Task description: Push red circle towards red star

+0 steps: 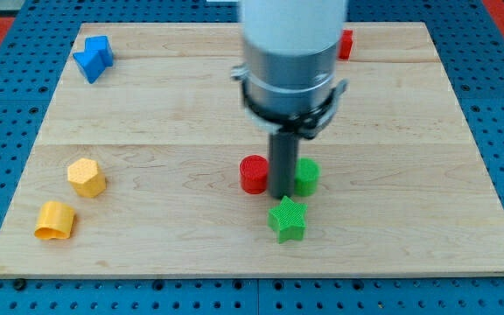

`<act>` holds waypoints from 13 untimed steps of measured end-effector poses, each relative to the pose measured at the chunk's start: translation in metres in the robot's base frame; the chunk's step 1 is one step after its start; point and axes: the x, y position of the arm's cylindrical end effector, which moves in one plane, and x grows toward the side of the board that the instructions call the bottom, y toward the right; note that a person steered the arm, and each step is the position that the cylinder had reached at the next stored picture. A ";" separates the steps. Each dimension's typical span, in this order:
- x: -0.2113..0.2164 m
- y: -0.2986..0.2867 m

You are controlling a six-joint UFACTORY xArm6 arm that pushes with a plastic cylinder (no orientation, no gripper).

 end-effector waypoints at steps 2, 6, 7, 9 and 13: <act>0.006 0.002; -0.058 -0.085; -0.110 -0.099; -0.134 -0.152; -0.212 -0.220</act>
